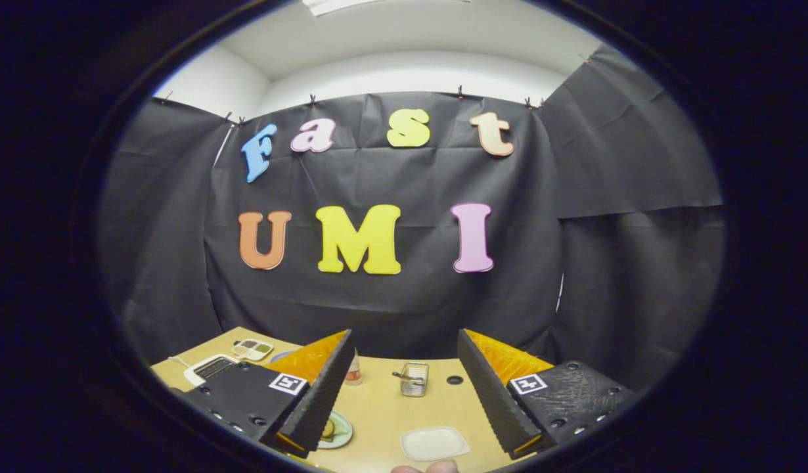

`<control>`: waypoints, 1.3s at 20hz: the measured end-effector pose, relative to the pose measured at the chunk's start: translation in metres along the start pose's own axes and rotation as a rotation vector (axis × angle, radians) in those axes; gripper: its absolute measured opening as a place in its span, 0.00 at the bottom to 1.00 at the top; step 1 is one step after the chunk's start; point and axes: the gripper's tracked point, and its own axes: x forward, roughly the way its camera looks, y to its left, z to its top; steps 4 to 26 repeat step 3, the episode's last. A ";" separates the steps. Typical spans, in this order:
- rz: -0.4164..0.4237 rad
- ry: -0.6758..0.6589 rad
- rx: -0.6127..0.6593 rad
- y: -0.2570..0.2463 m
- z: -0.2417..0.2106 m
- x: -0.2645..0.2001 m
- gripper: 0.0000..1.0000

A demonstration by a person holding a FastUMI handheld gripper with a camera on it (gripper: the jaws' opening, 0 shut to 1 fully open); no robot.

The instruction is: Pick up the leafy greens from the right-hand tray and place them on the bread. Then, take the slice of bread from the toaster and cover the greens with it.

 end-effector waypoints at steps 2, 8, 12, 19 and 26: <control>-0.011 -0.018 0.001 0.002 0.008 0.001 0.96; -0.016 -0.027 0.007 0.005 0.011 0.001 0.96; -0.016 -0.027 0.007 0.005 0.011 0.001 0.96; -0.016 -0.027 0.007 0.005 0.011 0.001 0.96; -0.016 -0.027 0.007 0.005 0.011 0.001 0.96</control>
